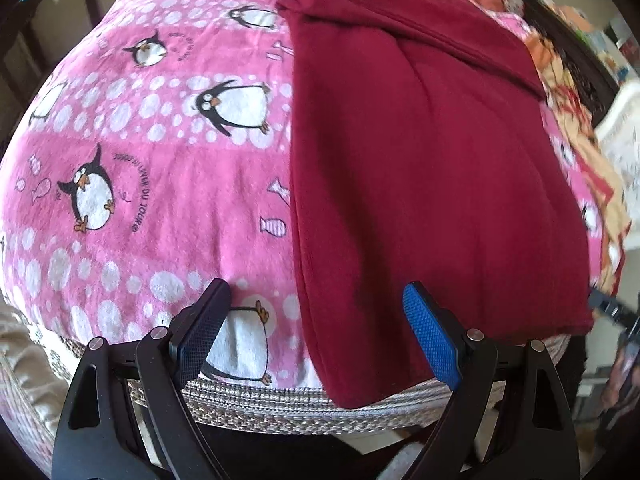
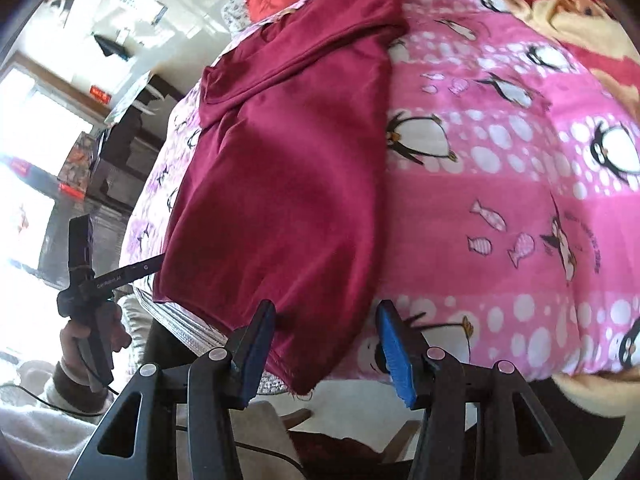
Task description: Fold small clothes
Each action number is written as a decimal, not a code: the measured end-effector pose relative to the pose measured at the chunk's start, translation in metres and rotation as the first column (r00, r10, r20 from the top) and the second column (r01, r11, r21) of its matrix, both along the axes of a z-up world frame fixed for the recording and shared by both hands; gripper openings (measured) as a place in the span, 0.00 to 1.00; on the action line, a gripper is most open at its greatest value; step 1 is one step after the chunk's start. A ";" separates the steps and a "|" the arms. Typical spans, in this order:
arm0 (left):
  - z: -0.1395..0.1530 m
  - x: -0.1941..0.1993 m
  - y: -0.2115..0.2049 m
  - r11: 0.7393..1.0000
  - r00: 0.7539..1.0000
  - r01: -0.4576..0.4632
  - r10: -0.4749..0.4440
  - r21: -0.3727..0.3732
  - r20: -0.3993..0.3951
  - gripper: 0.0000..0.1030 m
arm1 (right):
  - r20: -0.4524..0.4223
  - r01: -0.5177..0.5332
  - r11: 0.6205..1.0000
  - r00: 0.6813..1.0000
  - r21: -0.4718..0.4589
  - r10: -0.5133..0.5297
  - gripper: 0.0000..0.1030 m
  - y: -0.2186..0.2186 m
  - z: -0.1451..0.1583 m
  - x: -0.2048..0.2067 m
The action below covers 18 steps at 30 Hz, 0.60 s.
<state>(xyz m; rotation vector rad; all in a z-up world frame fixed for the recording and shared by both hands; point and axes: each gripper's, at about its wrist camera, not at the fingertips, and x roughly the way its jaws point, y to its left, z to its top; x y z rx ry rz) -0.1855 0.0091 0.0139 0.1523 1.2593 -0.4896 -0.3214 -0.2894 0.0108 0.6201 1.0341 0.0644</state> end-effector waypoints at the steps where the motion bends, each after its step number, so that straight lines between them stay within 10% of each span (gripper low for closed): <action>1: -0.001 -0.001 -0.001 1.000 1.000 0.008 -0.008 0.007 0.009 0.86 | 0.000 0.001 1.000 1.000 0.006 -0.001 0.49 0.003 -0.002 -0.001; 12: -0.007 -0.008 -0.031 0.999 0.999 0.033 -0.033 0.021 0.019 0.86 | 0.021 -0.011 1.000 1.000 0.022 0.011 0.52 -0.007 -0.013 -0.012; 18: 0.001 -0.007 -0.036 0.999 0.999 0.039 -0.038 -0.015 0.029 0.26 | 0.059 -0.030 0.999 0.998 -0.021 0.032 0.33 -0.008 -0.014 -0.015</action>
